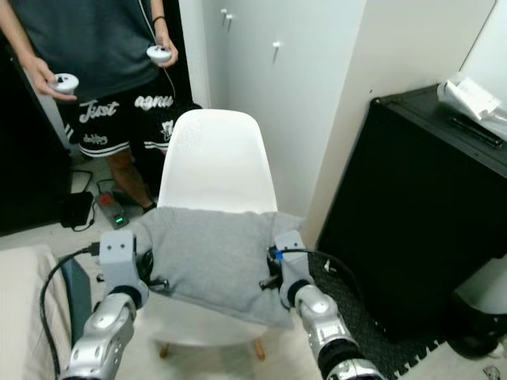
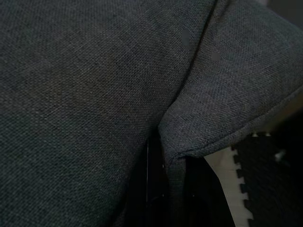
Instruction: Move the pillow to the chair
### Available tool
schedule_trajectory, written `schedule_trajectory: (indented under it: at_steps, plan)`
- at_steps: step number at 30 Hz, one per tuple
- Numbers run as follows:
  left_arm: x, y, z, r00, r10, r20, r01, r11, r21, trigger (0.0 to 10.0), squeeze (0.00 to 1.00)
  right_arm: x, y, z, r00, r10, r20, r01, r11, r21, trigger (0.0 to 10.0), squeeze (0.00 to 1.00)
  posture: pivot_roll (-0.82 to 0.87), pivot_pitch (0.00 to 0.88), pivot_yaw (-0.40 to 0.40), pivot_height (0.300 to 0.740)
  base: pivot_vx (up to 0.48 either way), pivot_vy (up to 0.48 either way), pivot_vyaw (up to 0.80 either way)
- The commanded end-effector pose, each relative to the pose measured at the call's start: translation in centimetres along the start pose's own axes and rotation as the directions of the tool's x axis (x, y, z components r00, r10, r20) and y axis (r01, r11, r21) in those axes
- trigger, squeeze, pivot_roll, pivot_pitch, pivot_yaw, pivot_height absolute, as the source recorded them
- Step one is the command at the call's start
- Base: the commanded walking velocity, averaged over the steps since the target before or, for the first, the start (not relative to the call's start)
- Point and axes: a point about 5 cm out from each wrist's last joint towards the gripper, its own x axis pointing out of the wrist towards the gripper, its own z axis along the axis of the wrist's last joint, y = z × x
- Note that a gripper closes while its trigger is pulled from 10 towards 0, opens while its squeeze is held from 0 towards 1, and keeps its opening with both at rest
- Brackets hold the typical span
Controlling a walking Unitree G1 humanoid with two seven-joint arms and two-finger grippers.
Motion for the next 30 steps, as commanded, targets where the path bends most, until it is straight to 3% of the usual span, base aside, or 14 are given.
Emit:
schedule_trajectory:
  at_steps: [1,30]
  plan:
    - [-0.06,-1.27,0.23,0.999,-0.051,0.016,0.051,0.999,0.005,10.0,0.00,0.21,0.45,0.41,0.999,0.033,0.013,-0.033,0.999,-0.023,10.0,0.00,0.06,0.070,-0.049,0.740,0.000,0.000,0.00]
    - [0.36,-0.79,0.52,1.000,-0.014,0.016,0.014,1.000,0.003,10.0,0.00,0.51,0.39,0.76,0.999,0.037,-0.002,-0.037,0.999,-0.029,10.0,0.00,0.06,0.079,-0.063,0.740,0.000,0.000,0.00]
